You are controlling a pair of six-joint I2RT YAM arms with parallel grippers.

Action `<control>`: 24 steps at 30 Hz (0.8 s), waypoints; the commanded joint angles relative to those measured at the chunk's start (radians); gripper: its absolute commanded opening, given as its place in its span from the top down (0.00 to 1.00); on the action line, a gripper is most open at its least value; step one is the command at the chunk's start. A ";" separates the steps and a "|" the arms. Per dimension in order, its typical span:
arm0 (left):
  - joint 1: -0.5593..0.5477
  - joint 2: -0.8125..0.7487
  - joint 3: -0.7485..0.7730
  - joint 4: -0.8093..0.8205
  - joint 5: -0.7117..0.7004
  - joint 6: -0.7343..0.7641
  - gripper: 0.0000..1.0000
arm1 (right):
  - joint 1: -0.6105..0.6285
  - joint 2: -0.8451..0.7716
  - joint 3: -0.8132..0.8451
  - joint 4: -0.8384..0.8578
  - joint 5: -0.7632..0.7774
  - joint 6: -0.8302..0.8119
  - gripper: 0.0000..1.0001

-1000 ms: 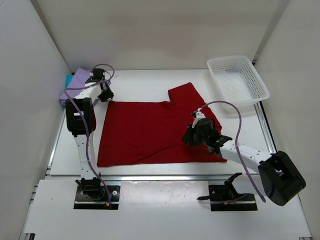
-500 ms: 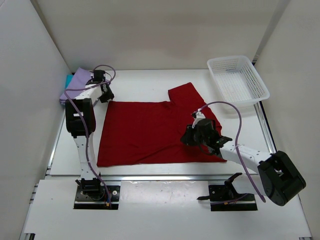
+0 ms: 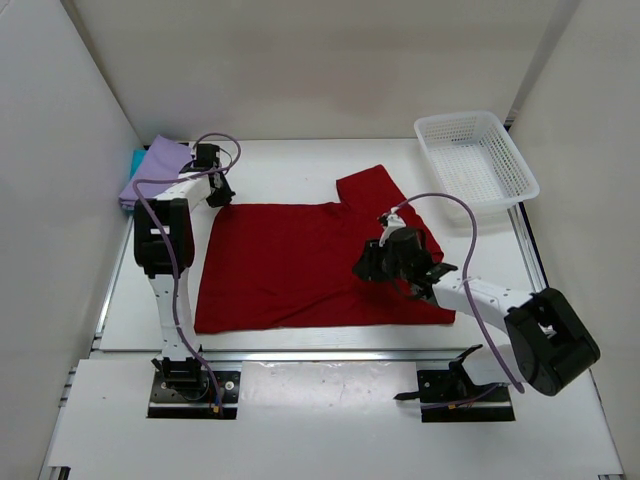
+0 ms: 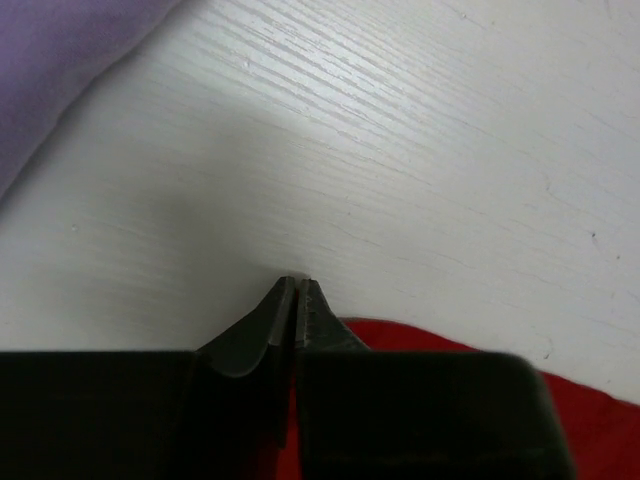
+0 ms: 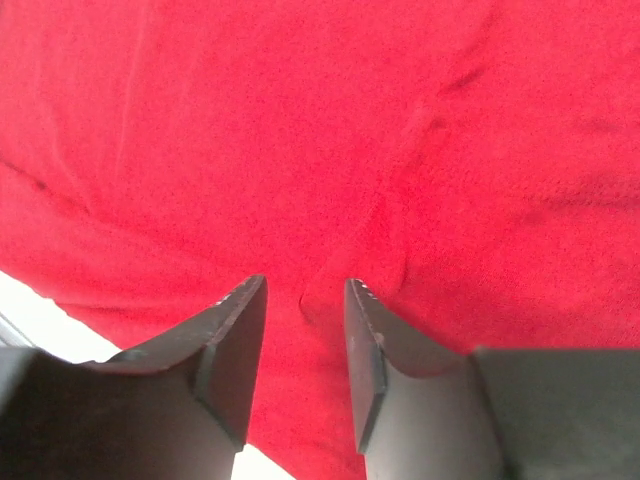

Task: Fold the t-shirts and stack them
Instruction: Grap the side of the flattened tshirt furthest away from the robot with both arms

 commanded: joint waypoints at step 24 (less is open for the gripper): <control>-0.017 -0.250 -0.169 0.078 0.061 -0.063 1.00 | -0.346 1.055 1.429 -0.482 0.246 -0.244 0.59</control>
